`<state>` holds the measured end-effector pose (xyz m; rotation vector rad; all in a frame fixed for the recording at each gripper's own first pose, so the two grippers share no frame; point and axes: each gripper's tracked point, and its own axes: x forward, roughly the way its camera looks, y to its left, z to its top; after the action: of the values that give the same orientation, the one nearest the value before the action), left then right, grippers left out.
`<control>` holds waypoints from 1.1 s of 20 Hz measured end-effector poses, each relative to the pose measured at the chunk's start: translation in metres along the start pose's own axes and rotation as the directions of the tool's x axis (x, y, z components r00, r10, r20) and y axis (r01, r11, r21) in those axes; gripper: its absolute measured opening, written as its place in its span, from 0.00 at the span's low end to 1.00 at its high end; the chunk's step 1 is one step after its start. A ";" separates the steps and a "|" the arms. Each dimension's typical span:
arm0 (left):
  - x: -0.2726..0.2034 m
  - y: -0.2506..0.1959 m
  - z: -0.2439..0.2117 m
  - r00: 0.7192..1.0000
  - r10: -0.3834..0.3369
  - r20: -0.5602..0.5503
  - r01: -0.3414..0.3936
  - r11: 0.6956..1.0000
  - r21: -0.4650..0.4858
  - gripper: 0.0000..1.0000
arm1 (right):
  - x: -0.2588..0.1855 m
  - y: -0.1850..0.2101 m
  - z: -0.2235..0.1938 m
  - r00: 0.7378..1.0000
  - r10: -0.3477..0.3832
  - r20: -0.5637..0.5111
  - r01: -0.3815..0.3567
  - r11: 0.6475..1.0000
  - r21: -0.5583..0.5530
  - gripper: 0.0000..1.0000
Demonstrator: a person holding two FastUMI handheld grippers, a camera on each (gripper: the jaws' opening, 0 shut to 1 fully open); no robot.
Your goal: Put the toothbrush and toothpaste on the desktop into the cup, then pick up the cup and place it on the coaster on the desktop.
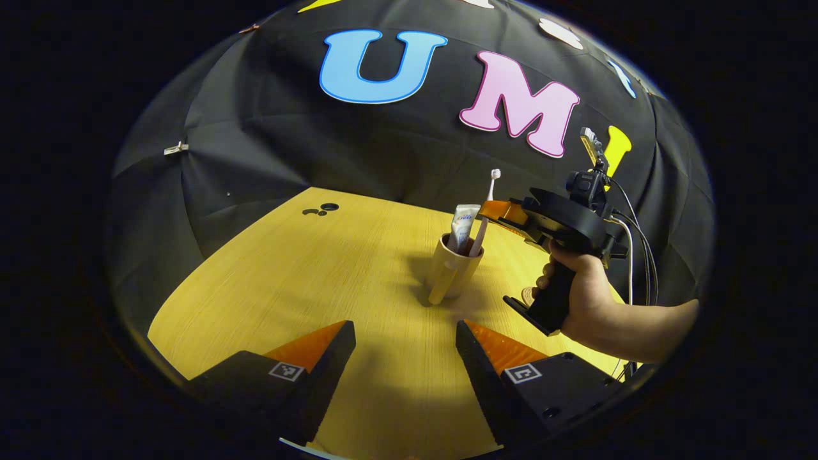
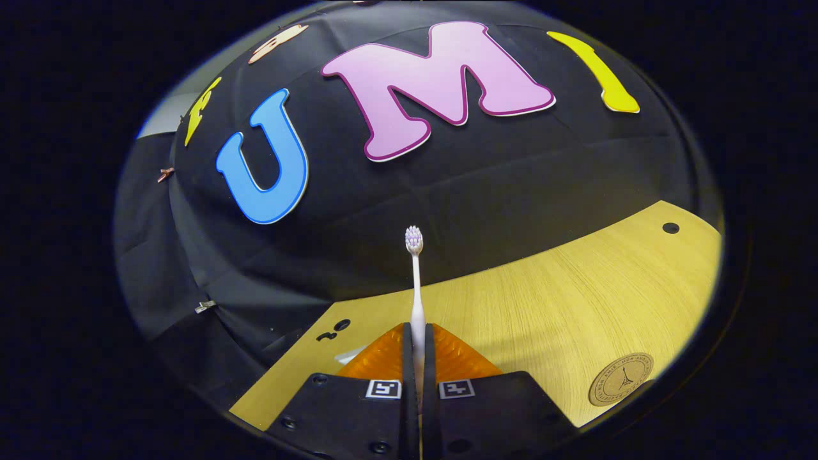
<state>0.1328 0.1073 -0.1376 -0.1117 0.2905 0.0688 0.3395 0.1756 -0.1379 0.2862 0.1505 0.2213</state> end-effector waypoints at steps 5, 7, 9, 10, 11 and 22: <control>0.003 -0.002 -0.020 0.999 -0.006 -0.038 0.006 1.000 0.000 0.98 | -0.003 -0.004 -0.007 1.000 -0.017 0.022 0.018 1.000 -0.017 0.10; 0.002 -0.003 -0.022 0.999 -0.011 -0.042 0.011 1.000 0.000 0.98 | -0.006 -0.003 -0.004 0.999 -0.015 0.029 0.016 1.000 -0.017 0.17; 0.003 -0.006 -0.023 0.999 -0.014 -0.048 0.014 1.000 0.002 0.98 | -0.011 -0.002 0.002 0.999 -0.017 0.041 0.018 1.000 -0.019 0.24; 0.002 -0.007 -0.022 0.999 -0.015 -0.048 0.015 1.000 0.005 0.98 | -0.015 -0.005 0.005 0.999 -0.020 0.046 0.021 1.000 -0.018 0.30; 0.001 -0.008 -0.021 0.999 -0.018 -0.045 0.019 1.000 0.007 0.98 | -0.018 -0.006 0.009 0.999 -0.018 0.049 0.018 1.000 -0.011 0.36; 0.038 -0.032 0.031 0.988 -0.134 -0.073 0.140 0.987 0.078 0.98 | -0.085 -0.137 0.095 0.967 -0.218 0.129 0.223 0.975 -0.021 0.98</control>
<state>0.1810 0.0815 -0.1160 -0.0516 0.3518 -0.0839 0.3008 0.0023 -0.0787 0.2453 0.0525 -0.0154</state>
